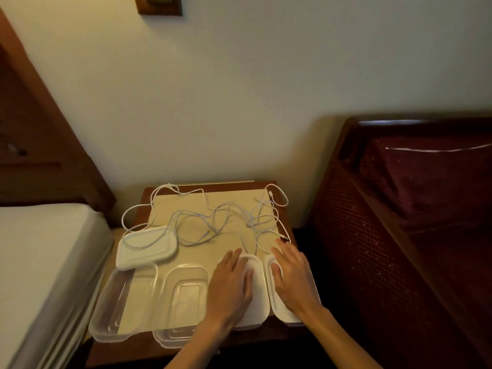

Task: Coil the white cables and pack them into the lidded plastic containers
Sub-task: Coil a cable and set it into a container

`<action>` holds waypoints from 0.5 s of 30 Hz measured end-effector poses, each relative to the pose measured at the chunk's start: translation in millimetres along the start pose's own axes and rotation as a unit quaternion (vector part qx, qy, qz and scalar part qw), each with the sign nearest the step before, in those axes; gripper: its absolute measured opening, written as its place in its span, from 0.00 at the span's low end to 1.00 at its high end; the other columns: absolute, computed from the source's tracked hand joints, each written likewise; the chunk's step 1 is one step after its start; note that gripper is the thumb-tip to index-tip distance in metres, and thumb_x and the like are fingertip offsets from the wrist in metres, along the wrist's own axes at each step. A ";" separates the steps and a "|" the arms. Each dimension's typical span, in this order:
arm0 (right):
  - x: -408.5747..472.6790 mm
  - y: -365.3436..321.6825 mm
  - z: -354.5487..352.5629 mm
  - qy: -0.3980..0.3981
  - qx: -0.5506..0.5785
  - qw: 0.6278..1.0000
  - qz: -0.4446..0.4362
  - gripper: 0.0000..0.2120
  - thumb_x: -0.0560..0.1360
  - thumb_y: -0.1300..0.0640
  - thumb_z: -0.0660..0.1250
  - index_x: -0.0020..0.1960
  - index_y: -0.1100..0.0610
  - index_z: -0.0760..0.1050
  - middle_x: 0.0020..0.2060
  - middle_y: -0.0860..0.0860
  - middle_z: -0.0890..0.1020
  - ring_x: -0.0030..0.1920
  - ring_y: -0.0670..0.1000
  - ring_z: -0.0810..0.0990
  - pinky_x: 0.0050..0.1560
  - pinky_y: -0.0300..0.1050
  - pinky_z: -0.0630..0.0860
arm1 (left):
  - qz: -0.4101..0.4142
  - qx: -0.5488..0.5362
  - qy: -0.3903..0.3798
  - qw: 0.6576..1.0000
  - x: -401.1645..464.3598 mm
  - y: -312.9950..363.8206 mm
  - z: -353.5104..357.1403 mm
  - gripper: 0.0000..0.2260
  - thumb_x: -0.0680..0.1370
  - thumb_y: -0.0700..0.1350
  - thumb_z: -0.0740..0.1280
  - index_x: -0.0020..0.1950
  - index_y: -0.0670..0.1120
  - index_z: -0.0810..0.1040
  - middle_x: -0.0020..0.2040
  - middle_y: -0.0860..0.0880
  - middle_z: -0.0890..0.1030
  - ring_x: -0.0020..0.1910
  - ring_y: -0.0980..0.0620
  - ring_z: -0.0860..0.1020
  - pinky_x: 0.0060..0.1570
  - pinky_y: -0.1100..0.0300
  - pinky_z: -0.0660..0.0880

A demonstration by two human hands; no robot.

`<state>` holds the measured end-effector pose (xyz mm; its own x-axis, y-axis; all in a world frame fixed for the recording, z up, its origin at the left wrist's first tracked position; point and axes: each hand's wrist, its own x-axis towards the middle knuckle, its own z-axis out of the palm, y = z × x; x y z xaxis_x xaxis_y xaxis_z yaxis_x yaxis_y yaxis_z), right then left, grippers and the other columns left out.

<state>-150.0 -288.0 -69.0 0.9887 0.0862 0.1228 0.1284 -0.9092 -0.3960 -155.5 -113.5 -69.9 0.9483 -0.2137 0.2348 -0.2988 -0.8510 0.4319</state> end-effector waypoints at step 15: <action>178.5 -23.5 -13.5 -0.038 -0.033 0.998 0.024 0.09 0.79 0.61 0.65 0.57 0.56 0.81 0.53 0.53 0.83 0.51 0.51 0.81 0.49 0.46 0.80 | -0.001 0.072 -0.185 0.980 142.7 -83.5 -42.7 0.25 0.77 0.41 0.67 0.72 0.55 0.69 0.71 0.53 0.72 0.68 0.49 0.72 0.61 0.53 0.73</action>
<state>22.5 -256.8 -25.5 0.9970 0.0699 0.0335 0.0771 -0.9375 -0.3395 0.2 -52.5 -35.3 0.9305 -0.3495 -0.1098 -0.3047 -0.9047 0.2977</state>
